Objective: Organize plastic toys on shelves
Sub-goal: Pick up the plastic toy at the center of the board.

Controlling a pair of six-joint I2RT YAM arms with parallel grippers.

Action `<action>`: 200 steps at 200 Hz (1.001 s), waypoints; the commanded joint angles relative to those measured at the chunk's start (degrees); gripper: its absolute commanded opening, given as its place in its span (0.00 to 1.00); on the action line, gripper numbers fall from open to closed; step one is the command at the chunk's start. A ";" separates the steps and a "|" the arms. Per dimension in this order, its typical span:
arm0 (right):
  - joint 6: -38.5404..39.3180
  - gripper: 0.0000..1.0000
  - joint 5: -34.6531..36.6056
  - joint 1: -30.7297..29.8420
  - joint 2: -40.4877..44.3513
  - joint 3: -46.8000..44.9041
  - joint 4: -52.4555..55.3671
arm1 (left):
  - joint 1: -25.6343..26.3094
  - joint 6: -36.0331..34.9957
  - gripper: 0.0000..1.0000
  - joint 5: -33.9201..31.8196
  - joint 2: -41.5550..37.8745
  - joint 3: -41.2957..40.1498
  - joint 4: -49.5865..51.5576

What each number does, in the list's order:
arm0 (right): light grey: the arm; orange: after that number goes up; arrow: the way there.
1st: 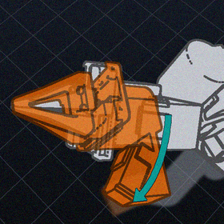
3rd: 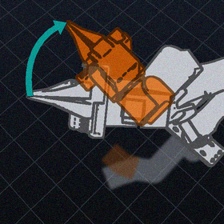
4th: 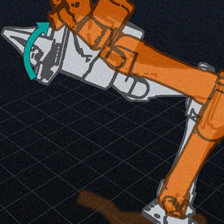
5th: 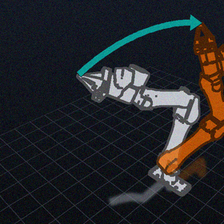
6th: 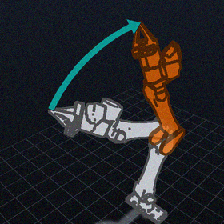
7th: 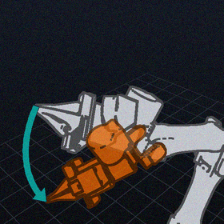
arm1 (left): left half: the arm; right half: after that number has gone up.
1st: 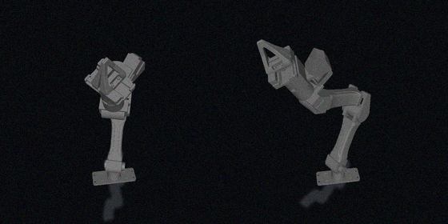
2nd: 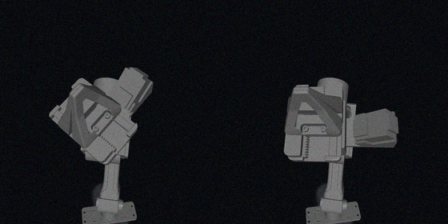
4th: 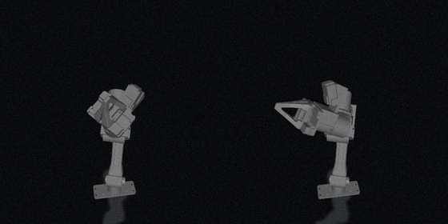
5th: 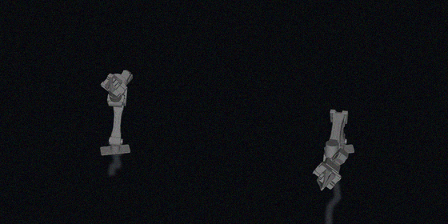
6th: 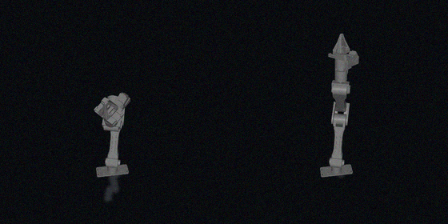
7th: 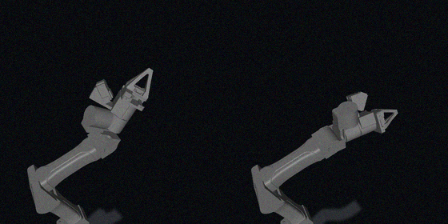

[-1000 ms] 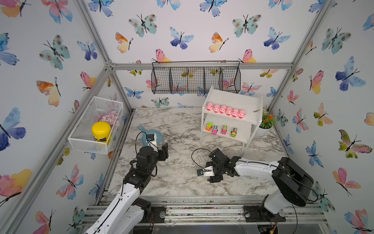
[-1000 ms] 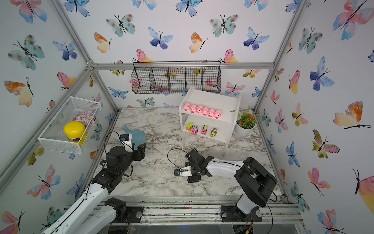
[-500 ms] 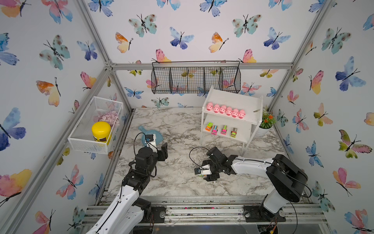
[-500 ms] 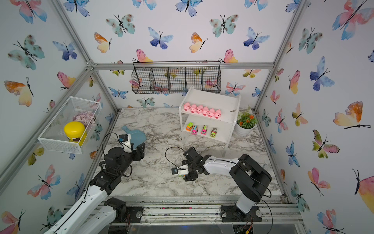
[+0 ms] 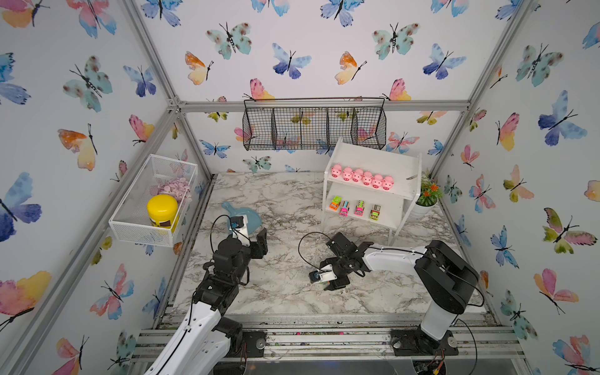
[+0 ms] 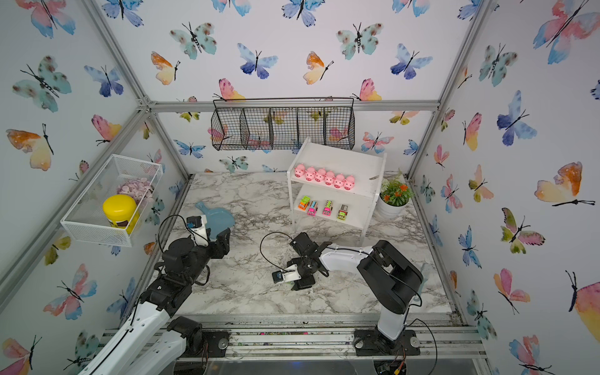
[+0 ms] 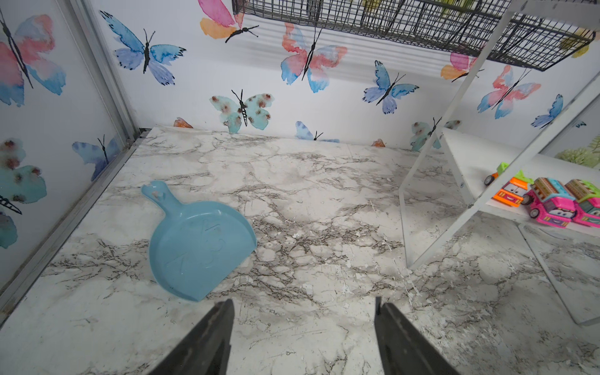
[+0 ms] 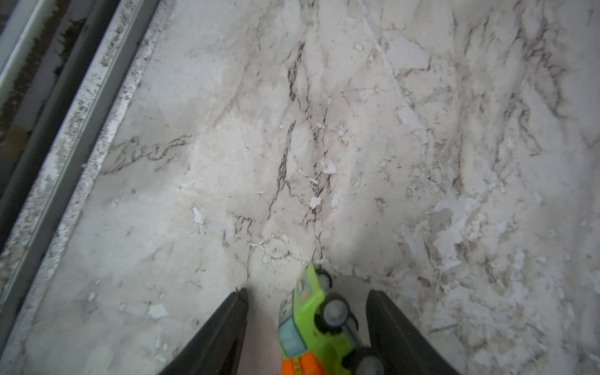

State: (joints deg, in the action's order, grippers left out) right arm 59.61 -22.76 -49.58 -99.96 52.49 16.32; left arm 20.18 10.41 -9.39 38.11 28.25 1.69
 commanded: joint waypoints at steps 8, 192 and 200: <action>0.70 0.64 0.56 0.46 0.68 -2.13 4.24 | -0.15 -0.64 0.75 -1.16 -0.63 0.43 0.19; -9.78 0.33 0.67 2.45 6.45 -0.75 3.27 | -0.10 -18.68 0.74 18.88 -4.73 4.85 -1.65; -10.57 0.33 -0.44 2.63 8.56 -0.98 3.48 | -0.19 -22.93 0.74 24.58 -5.31 5.06 -1.34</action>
State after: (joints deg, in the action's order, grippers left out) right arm 52.29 -20.51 -47.81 -97.38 52.45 17.98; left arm 20.18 0.47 -1.56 34.79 30.76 1.89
